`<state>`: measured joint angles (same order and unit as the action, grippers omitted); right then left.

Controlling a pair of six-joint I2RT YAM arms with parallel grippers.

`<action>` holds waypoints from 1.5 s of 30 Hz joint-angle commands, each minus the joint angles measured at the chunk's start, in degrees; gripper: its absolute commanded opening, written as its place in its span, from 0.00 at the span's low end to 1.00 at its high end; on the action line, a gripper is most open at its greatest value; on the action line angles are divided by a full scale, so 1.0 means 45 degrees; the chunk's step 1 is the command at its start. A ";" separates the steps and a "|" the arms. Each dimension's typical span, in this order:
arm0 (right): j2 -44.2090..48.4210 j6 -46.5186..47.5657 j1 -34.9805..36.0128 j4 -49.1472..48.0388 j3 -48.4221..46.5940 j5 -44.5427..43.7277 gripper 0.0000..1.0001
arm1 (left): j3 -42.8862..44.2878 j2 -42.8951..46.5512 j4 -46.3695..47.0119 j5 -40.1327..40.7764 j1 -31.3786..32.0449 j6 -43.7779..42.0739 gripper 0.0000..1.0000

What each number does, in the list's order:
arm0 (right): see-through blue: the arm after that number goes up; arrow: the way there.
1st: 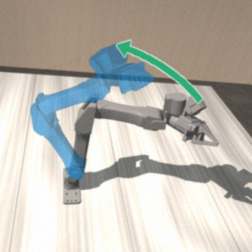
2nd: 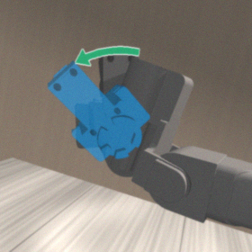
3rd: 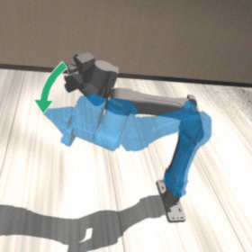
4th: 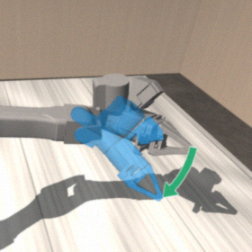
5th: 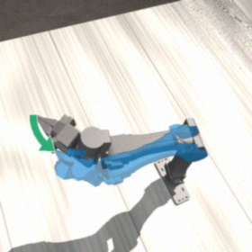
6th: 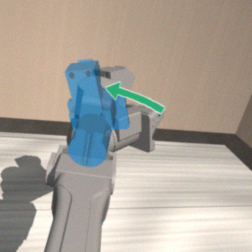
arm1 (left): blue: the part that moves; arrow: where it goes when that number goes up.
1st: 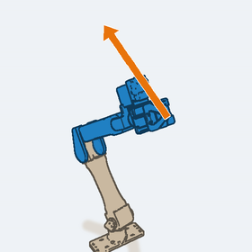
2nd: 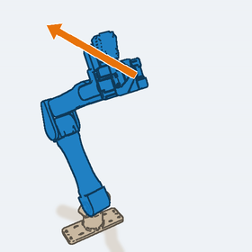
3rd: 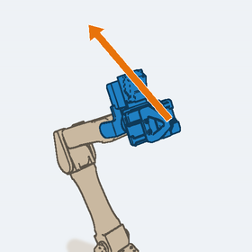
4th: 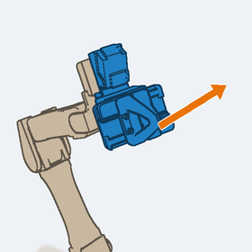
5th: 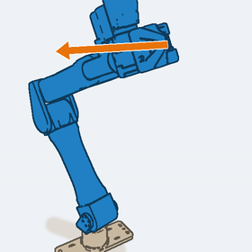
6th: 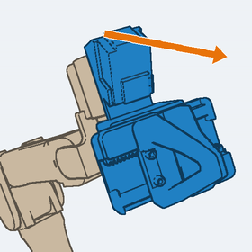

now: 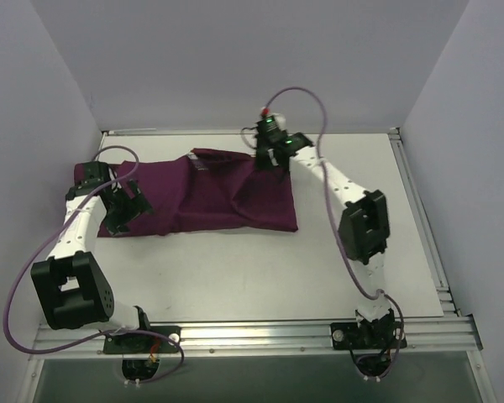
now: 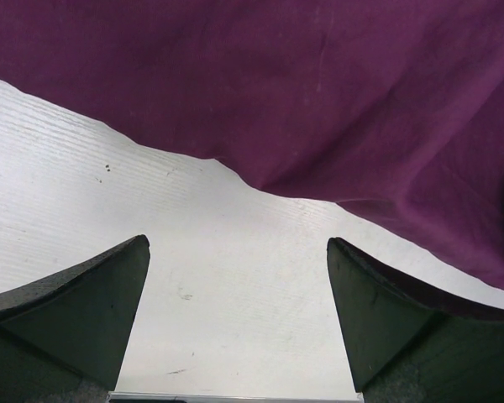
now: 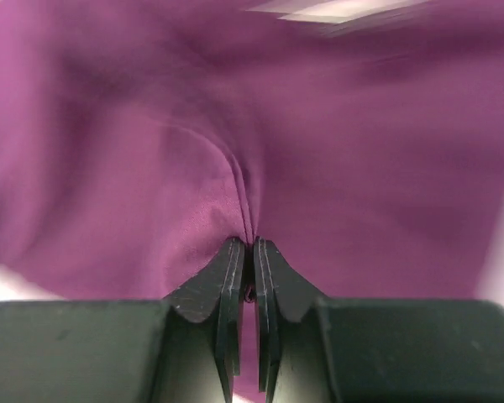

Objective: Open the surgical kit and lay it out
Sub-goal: Open the surgical kit at the center of the board.

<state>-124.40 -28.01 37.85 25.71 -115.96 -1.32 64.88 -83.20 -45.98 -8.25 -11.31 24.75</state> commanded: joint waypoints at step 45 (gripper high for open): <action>0.2722 0.1129 -0.7902 -0.1450 0.6777 0.2441 0.13 | 0.4078 -0.7019 0.0587 0.0604 0.0716 0.0007 0.19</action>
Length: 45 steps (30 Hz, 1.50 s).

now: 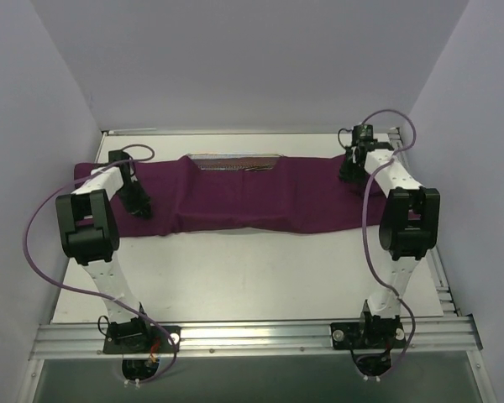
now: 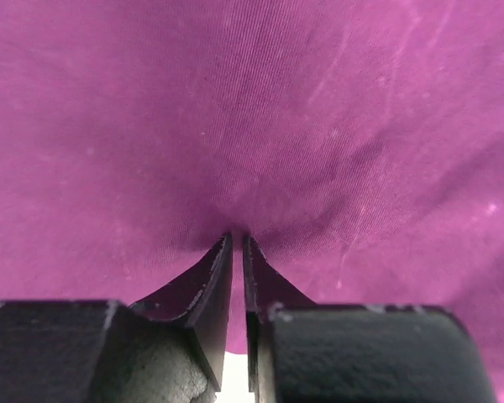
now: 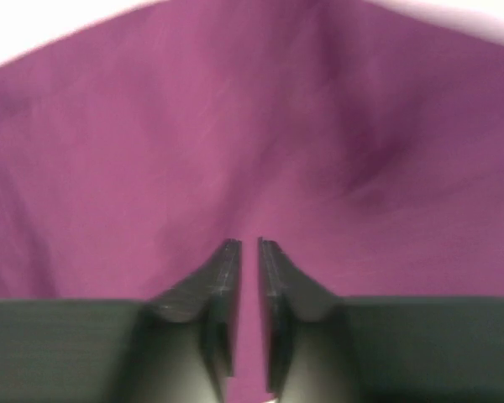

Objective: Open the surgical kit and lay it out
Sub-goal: Open the surgical kit at the center of the board.

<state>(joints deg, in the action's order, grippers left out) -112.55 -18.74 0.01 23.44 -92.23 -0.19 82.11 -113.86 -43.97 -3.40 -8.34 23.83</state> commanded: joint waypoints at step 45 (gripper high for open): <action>-0.1964 0.0300 -0.2874 0.0025 0.0538 0.0407 0.13 | 0.3238 -0.1221 -0.0797 -0.0085 0.0330 0.0425 0.30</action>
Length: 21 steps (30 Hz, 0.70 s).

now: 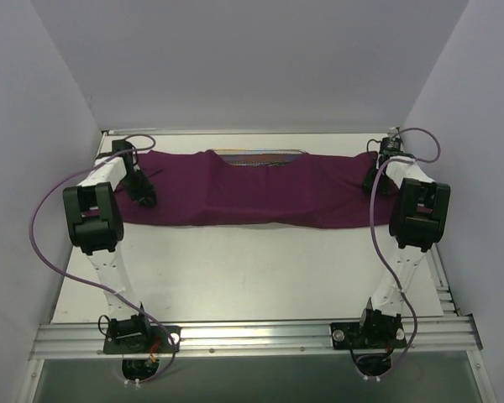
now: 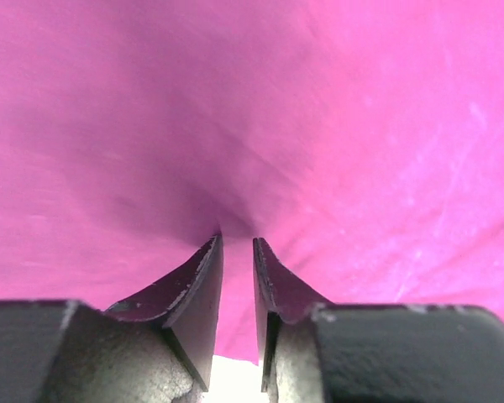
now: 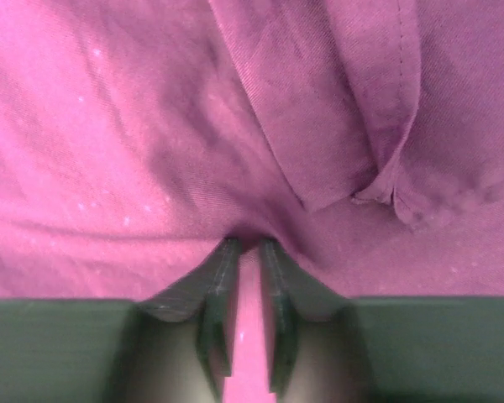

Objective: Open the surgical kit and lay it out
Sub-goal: Open the surgical kit at the center of the board.

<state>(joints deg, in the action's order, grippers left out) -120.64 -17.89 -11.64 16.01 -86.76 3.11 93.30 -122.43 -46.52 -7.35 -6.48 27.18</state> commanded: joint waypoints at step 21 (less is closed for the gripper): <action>-0.2525 -0.2880 0.2235 0.2123 -0.6965 0.1973 0.64 | -0.0635 0.2071 0.1667 -0.1958 0.0131 0.0464 0.63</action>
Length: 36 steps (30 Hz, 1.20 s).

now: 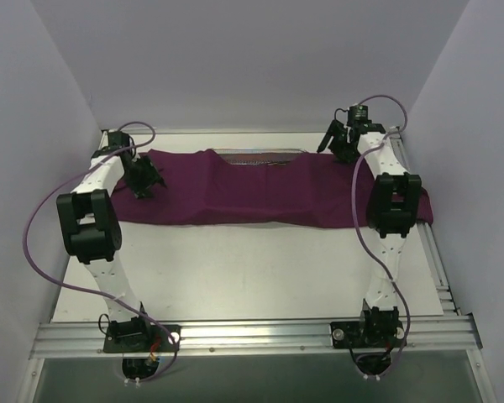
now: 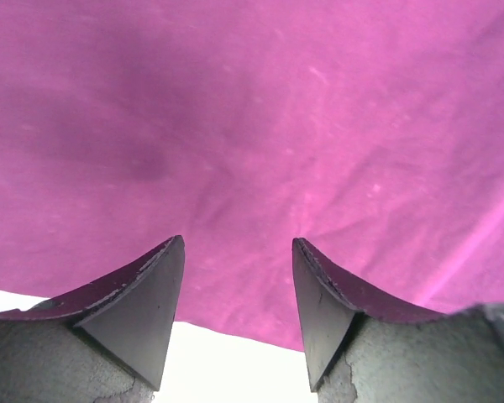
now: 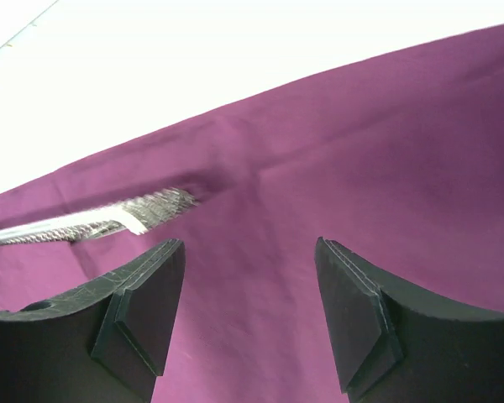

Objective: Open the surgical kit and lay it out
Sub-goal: Open the surgical kit at the center of the board.

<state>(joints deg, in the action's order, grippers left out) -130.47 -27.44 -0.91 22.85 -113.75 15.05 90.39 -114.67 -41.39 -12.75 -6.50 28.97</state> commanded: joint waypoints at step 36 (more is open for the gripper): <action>-0.1220 0.3246 -0.1830 0.2031 -0.0385 -0.7035 0.45 | -0.1239 0.1557 0.1072 -0.1092 0.0859 -0.0012 0.65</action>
<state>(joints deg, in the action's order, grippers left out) -134.91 -13.91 -8.67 32.12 -116.22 -15.20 83.99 -110.04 -37.91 -17.85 -2.46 29.50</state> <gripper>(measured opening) 0.467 0.651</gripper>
